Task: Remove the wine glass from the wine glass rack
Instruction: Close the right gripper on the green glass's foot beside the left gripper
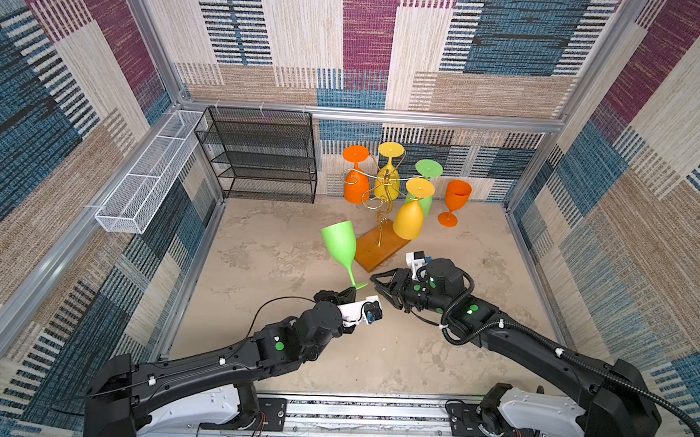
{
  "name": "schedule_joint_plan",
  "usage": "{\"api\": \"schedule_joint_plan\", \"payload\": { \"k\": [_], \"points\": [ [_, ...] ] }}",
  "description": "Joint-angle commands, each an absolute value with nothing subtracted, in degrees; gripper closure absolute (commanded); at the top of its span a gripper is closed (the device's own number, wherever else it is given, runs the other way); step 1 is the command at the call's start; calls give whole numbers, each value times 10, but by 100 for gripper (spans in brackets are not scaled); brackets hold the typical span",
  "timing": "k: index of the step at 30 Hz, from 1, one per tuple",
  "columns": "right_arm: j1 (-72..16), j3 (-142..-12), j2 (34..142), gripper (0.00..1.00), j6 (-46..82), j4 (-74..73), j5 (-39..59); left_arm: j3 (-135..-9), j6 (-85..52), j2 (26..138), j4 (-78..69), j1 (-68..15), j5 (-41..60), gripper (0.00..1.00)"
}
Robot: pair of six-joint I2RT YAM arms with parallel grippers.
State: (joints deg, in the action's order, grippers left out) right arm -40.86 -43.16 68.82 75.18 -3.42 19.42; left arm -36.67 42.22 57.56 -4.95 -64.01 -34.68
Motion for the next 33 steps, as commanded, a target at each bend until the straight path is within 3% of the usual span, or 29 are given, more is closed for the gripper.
{"api": "schedule_joint_plan", "payload": {
  "k": [1, 15, 21, 26, 33],
  "points": [
    [-412, -436, 695, 57, 762, -64, 206, -365, 442, 581, -97, -643, -367, 100],
    [-431, -457, 744, 63, 765, -79, 209, -362, 443, 597, -116, -654, -374, 100],
    [-432, -466, 751, 86, 760, -79, 200, -361, 441, 600, -119, -655, -376, 100],
    [-432, -468, 752, 94, 757, -77, 193, -362, 439, 601, -122, -655, -379, 100],
    [-432, -464, 738, 100, 751, -72, 171, -366, 429, 592, -116, -654, -383, 83]
  ]
}}
